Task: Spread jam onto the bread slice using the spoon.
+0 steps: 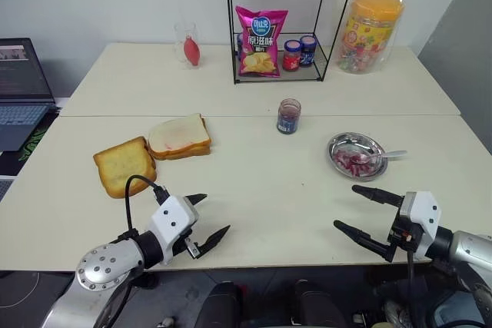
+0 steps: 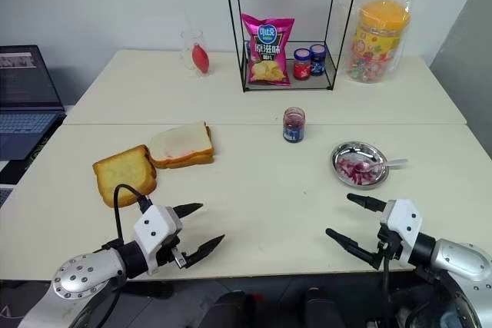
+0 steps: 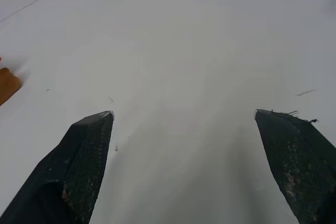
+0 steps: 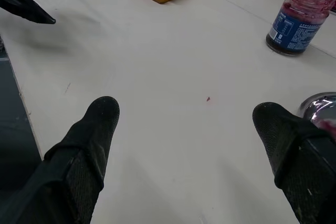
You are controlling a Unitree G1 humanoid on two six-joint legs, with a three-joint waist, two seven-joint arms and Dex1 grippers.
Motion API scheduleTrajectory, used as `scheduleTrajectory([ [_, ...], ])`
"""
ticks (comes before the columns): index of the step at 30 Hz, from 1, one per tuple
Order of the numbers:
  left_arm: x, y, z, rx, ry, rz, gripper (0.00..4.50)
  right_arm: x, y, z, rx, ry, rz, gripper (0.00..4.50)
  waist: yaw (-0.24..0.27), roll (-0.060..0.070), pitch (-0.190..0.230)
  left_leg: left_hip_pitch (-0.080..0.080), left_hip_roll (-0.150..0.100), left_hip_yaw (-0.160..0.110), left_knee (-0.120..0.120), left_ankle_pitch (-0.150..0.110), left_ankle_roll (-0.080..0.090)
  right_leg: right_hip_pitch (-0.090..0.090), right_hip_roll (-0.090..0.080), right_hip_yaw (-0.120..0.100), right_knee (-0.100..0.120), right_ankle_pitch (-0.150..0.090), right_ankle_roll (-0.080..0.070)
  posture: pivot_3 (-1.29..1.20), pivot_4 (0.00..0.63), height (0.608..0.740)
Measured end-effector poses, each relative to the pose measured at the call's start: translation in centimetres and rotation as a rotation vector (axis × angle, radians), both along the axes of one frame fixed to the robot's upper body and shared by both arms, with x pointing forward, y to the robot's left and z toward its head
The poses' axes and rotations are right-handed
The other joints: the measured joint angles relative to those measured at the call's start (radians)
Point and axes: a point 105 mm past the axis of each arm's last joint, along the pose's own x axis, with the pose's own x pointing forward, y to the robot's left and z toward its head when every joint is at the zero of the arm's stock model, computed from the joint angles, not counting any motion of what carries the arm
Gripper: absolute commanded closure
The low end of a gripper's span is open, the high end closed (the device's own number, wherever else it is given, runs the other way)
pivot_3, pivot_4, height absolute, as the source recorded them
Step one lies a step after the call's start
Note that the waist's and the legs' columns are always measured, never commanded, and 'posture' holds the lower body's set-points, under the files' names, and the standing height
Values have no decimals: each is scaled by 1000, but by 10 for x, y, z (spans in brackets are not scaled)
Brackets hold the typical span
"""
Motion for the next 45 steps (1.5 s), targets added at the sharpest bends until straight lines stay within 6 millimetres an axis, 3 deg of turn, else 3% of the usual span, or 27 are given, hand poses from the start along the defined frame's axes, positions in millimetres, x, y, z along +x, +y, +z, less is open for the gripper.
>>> scheduleTrajectory([
  [11, 7, -1, 11, -17, -125, 0, 0, 2, 3, -6, -19, 9, -3, 27, 0, 0, 0, 0, 0, 0, 0, 0, 0, 0, 0, 0, 0, 0, 0, 0, 150, 740],
  [17, 19, 14, 26, -58, -221, 142, 0, 3, 10, -11, -41, 13, 17, 27, 0, 0, 0, 0, 0, 0, 1, 0, 0, 0, 0, 0, 0, 0, 0, 0, 150, 740],
  [20, 38, 48, 47, -169, -291, 381, 0, 15, 14, -3, -33, -10, 13, 27, 0, 0, 0, 1, 0, -1, 2, 0, 0, 1, 0, 0, 2, 1, 1, 0, 150, 740],
  [22, 49, 90, 58, -279, -316, 624, 0, 29, 26, 10, 3, -22, 25, 27, -5, 0, 0, 2, 1, -1, 3, 0, 0, 1, 2, 0, 3, 4, 5, 0, 150, 740],
  [24, 52, 116, 61, -334, -316, 758, 0, 37, 37, 24, 39, -41, 49, 27, -8, 0, 0, 2, 2, -1, 3, 0, 0, 1, 4, 0, 3, 6, 6, 0, 150, 740],
  [26, 47, 150, 54, -389, -278, 924, 0, 43, 54, 42, 74, -40, 104, 27, -7, -1, 0, 1, 3, -1, 3, 0, 0, 1, 5, -1, 2, 7, 7, 0, 150, 740],
  [30, 40, 178, 40, -428, -216, 1069, 0, 45, 77, 55, 69, 1, 184, 27, -4, -2, 0, -1, 3, -1, 2, 0, 0, 0, 5, -1, 1, 8, 5, 0, 150, 740],
  [36, 51, 189, 17, -606, -46, 1117, 0, 50, 109, 75, 30, -1, 281, 27, 7, -5, -2, 0, 4, -1, 4, 0, -1, -1, 5, -1, 1, 8, 0, 0, 150, 740],
  [40, 56, 193, 2, -654, 42, 1136, 0, 50, 112, 71, 17, 27, 286, 27, 9, -9, -4, -1, 5, -1, 3, 0, -1, -1, 6, -1, 1, 11, -3, 0, 150, 740],
  [45, 73, 185, 4, -692, 101, 1102, 0, 50, 113, 70, 18, 33, 282, 27, 10, -9, -4, -1, 5, -1, 3, 0, -1, -1, 6, -1, 1, 11, -3, 0, 150, 740],
])
